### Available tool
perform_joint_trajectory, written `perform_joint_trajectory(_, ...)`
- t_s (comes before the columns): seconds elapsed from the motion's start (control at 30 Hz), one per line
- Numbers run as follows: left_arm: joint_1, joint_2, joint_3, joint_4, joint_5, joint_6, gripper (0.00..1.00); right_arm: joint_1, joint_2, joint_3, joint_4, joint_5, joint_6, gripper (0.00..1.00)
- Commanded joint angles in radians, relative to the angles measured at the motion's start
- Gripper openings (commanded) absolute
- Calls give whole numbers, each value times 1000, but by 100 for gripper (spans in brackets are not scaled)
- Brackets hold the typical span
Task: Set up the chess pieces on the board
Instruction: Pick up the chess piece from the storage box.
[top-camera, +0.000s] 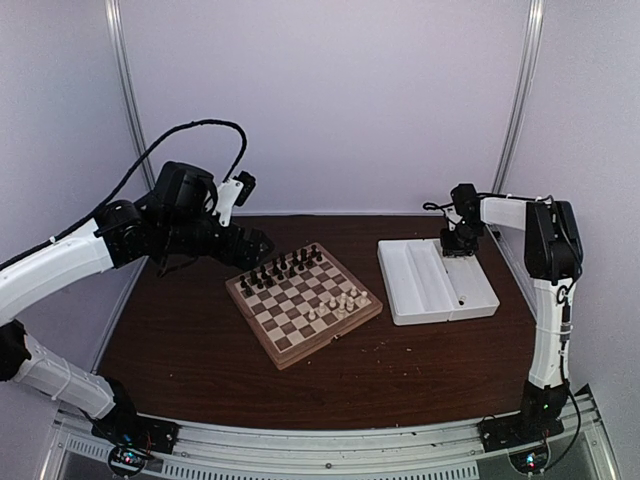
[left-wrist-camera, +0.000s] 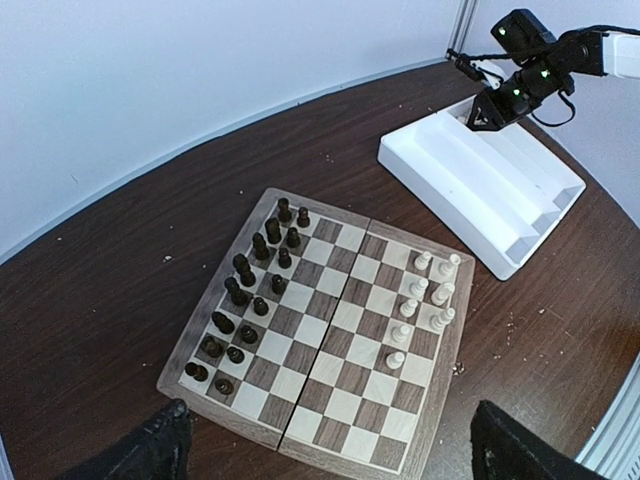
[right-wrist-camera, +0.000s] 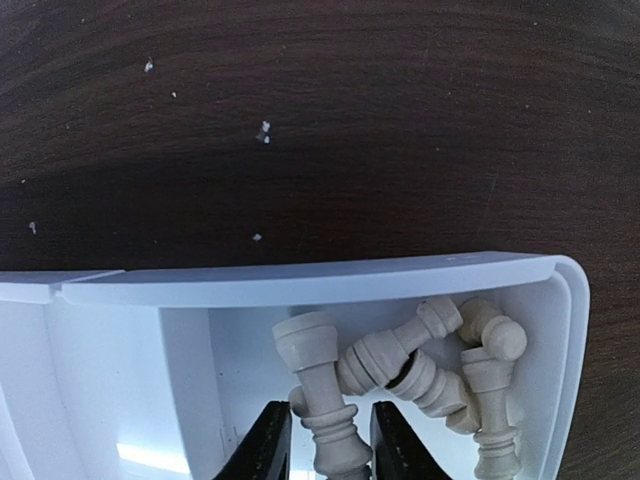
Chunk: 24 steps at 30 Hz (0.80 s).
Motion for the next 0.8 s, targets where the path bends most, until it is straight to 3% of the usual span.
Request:
perform_joint_trajectory(0.0, 2, -22, -6, 0, -12, -4, 97, -10, 21, 32, -30, -35, -9, 31)
perform_joint_trajectory(0.2, 2, -15, 2, 0, -17, 2, 97, -11, 10, 30, -31, -79, -9, 16)
perform_joint_trajectory(0.57, 2, -16, -25, 19, 25, -43, 97, -10, -198, -103, -62, -99, -18, 14)
perform_joint_trajectory(0.77, 2, -40, -59, 35, 67, -65, 97, -8, -327, -167, -134, -266, 20, 15)
